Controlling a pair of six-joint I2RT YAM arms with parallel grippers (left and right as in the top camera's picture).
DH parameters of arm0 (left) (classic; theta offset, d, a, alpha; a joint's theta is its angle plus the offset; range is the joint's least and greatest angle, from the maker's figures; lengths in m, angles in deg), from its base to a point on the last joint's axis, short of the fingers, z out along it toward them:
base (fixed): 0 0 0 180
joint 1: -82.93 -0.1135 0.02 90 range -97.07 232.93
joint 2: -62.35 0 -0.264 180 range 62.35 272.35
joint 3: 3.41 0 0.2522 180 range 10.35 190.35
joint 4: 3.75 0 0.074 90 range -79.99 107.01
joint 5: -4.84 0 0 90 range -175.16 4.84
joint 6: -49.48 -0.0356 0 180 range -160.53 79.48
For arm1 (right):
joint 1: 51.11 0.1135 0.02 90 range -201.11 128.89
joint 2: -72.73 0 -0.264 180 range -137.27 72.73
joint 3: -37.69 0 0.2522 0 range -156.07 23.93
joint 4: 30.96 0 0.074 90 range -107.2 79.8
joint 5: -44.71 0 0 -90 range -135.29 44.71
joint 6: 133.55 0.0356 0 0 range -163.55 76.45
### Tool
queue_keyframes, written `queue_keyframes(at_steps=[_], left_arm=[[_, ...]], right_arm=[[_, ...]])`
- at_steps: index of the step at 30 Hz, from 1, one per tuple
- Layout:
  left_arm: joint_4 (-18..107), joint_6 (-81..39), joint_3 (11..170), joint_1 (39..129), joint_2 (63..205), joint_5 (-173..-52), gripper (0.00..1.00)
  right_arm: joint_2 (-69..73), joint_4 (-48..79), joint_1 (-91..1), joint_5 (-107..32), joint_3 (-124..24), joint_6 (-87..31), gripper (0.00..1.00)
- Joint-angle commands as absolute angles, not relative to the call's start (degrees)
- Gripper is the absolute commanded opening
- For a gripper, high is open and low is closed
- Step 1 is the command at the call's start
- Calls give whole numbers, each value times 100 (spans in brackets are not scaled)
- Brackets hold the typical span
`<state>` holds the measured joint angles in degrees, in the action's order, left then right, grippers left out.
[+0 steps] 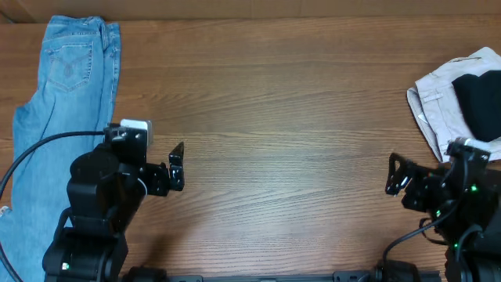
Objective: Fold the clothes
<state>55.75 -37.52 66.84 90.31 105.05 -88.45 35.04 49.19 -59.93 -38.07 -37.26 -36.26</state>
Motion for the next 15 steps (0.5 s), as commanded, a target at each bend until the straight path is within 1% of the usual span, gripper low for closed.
queue_keyframes(at_steps=[1, 8, 15], left_arm=[[5798, -3645, 6568, 9009, 10553, -8751, 100], [6257, -3645, 6568, 9009, 10634, -8751, 100], [6359, -3645, 6568, 9009, 10688, -8751, 100]], right_arm=[[3489, 5275, -5980, -3820, -3639, -3604, 100], [3485, 5515, -5980, -3820, -3639, -3604, 100], [3485, 5515, -5980, -3820, -3639, -3604, 100]])
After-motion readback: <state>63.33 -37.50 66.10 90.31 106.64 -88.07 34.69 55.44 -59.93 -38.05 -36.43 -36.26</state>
